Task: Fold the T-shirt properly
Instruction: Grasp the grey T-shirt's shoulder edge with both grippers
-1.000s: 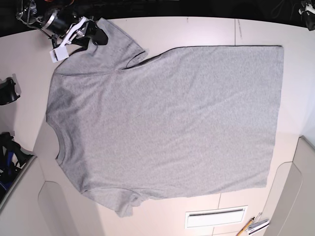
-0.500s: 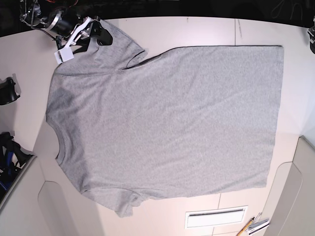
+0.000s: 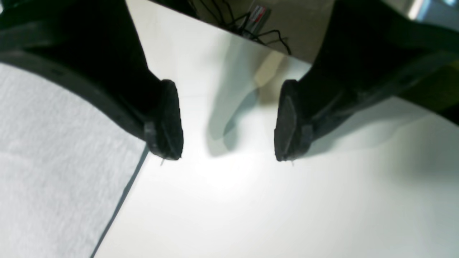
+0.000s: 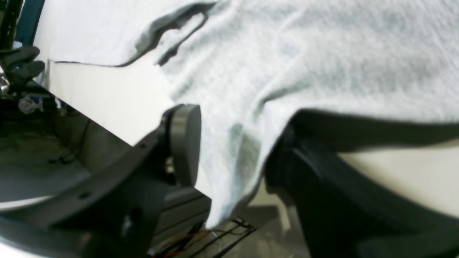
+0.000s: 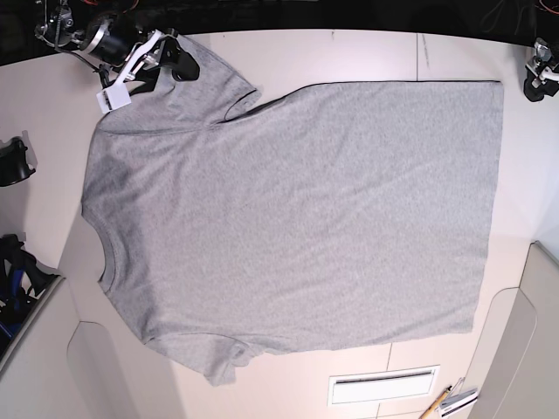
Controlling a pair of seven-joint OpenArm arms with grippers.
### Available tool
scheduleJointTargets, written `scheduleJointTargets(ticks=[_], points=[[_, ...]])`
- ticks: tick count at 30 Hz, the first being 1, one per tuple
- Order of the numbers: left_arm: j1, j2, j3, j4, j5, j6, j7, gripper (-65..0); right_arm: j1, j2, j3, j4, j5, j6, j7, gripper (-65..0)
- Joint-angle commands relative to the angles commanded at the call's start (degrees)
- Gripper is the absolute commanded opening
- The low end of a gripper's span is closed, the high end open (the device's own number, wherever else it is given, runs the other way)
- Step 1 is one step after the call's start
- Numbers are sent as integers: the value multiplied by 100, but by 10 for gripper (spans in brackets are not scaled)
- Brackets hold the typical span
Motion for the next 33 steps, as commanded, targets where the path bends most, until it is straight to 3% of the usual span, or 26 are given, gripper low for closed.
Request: scheduleJointTargets(ticks=[5, 16, 19, 22, 33], points=[[2, -2, 79, -120, 37, 2, 66, -212, 0, 0, 0, 0, 22, 0, 2, -368], [7, 0, 1325, -345, 212, -2, 369, -212, 0, 0, 0, 0, 20, 0, 0, -368], [66, 0, 1480, -345, 190, -177, 608, -213, 0, 0, 0, 0, 20, 0, 0, -368], [243, 0, 1600, -323, 17, -352, 730, -213, 0, 0, 0, 0, 20, 0, 0, -368], [299, 0, 1611, -297, -52, -456, 885, -237, 2, 0, 0, 0, 15, 2, 7, -370]])
